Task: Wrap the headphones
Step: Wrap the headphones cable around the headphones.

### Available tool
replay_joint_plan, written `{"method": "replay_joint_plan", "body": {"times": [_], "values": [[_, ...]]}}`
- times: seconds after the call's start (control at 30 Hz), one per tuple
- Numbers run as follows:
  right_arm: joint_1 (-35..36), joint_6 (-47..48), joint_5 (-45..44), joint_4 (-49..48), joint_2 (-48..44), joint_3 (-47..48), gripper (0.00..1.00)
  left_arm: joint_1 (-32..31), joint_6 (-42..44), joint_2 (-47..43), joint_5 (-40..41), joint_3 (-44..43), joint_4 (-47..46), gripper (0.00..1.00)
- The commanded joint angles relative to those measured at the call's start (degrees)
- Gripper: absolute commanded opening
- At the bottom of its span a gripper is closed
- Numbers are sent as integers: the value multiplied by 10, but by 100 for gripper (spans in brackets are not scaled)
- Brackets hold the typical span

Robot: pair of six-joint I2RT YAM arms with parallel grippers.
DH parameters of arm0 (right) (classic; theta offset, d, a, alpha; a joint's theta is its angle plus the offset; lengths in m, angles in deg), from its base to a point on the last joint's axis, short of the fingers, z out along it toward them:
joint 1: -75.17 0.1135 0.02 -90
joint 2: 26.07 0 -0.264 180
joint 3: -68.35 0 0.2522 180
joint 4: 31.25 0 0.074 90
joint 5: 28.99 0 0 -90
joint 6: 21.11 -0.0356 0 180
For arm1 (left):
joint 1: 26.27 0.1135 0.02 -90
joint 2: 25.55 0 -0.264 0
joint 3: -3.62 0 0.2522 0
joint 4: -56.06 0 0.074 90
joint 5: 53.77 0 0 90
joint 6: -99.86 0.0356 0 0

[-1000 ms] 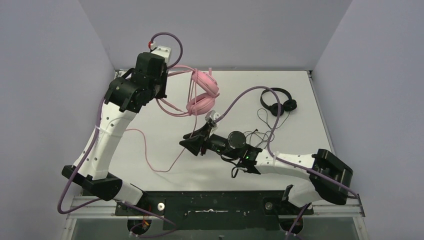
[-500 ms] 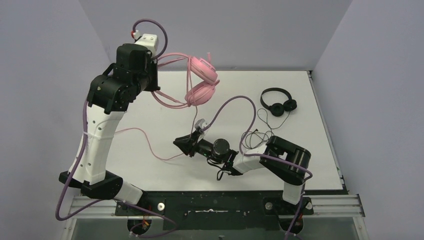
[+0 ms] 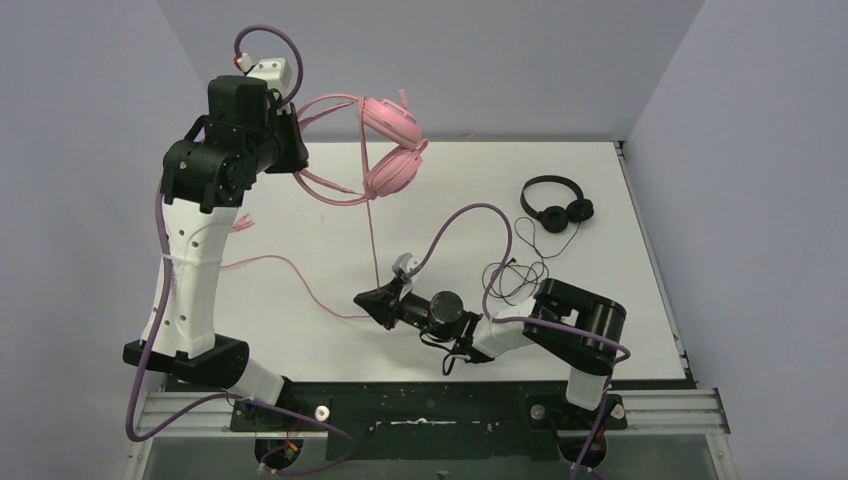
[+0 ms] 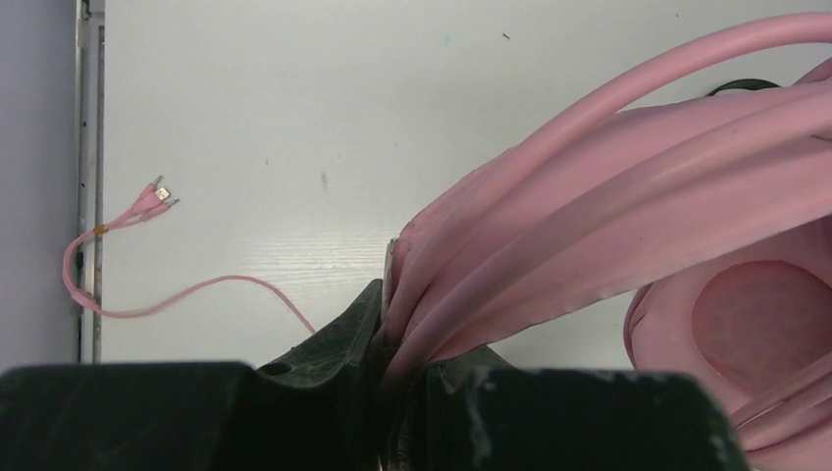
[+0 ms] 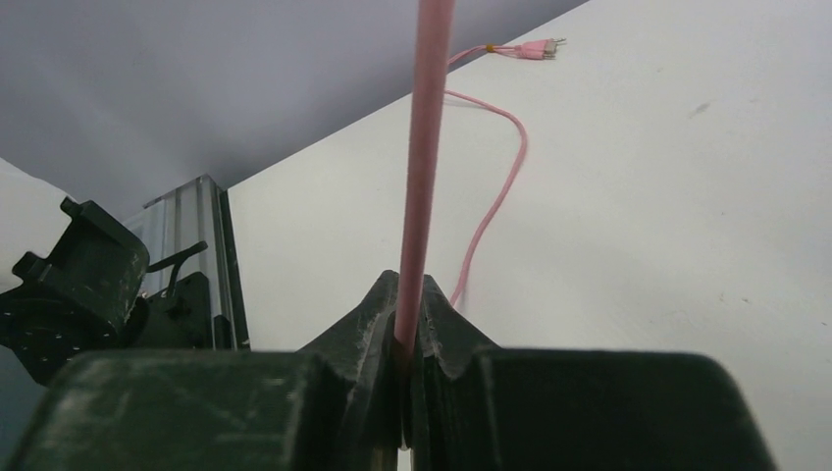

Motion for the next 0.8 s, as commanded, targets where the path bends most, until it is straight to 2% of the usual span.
{"method": "replay_joint_plan", "body": {"times": [0.0,0.07,0.13,0.27,0.4,0.47,0.6,0.77], "values": [[-30,-2,-1,-1,-40,-37,0,18,-49,-18,-74,-40,-88,0],[-51,2,30,5,-50,-53,0,33,-49,-28,-145,-36,-88,0],[-83,-4,65,10,-65,-69,6,49,-57,-44,-220,-16,-102,0],[-109,-3,67,-8,-103,-95,10,79,-111,-97,-320,64,-165,0],[-105,7,19,-20,-86,-50,6,83,-183,-139,-337,130,-249,0],[-104,6,-22,-59,-59,-31,11,83,-211,-149,-338,140,-269,0],[-101,3,-75,-121,3,21,16,84,-226,-164,-313,138,-272,0],[-97,-11,-83,-154,68,70,16,85,-230,-162,-309,118,-265,0]]}}
